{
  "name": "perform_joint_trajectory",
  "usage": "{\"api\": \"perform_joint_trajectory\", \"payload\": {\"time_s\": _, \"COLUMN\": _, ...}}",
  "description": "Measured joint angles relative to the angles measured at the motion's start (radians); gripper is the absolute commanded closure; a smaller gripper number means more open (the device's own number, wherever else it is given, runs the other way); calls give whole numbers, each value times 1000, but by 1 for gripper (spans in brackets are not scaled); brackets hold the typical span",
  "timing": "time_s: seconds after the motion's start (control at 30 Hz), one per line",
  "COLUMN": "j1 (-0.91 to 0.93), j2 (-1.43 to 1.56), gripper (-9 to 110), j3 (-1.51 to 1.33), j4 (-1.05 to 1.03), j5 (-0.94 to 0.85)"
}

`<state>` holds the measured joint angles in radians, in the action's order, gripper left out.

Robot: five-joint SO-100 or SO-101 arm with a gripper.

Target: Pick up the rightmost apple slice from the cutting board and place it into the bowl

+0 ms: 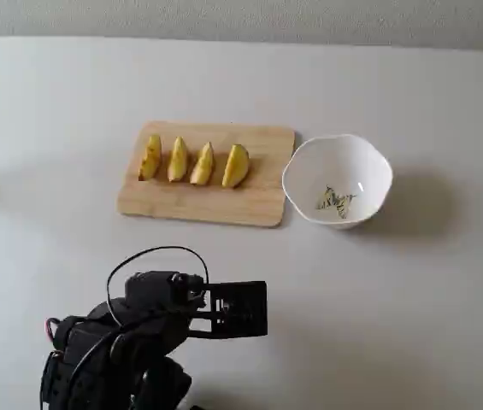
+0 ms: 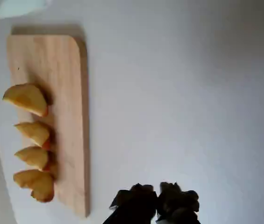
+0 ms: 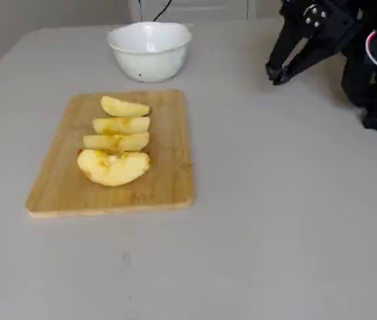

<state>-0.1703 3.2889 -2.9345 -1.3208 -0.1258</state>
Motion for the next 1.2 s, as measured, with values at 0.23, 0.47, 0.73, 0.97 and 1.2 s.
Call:
{"api": "perform_joint_trajectory", "payload": {"time_s": 0.23, "j1": -46, "j2": 0, "gripper": 101, "j3": 0, "j4": 0, "j5": -38}}
{"api": "perform_joint_trajectory", "payload": {"time_s": 0.47, "j1": -46, "j2": 0, "gripper": 101, "j3": 0, "j4": 0, "j5": -40}}
{"api": "perform_joint_trajectory", "payload": {"time_s": 0.73, "j1": -46, "j2": 0, "gripper": 101, "j3": 0, "j4": 0, "j5": -40}}
{"api": "perform_joint_trajectory", "payload": {"time_s": 0.97, "j1": -46, "j2": 0, "gripper": 101, "j3": 0, "j4": 0, "j5": -40}}
{"api": "perform_joint_trajectory", "payload": {"time_s": 1.2, "j1": -49, "j2": 0, "gripper": 101, "j3": 0, "j4": 0, "j5": -43}}
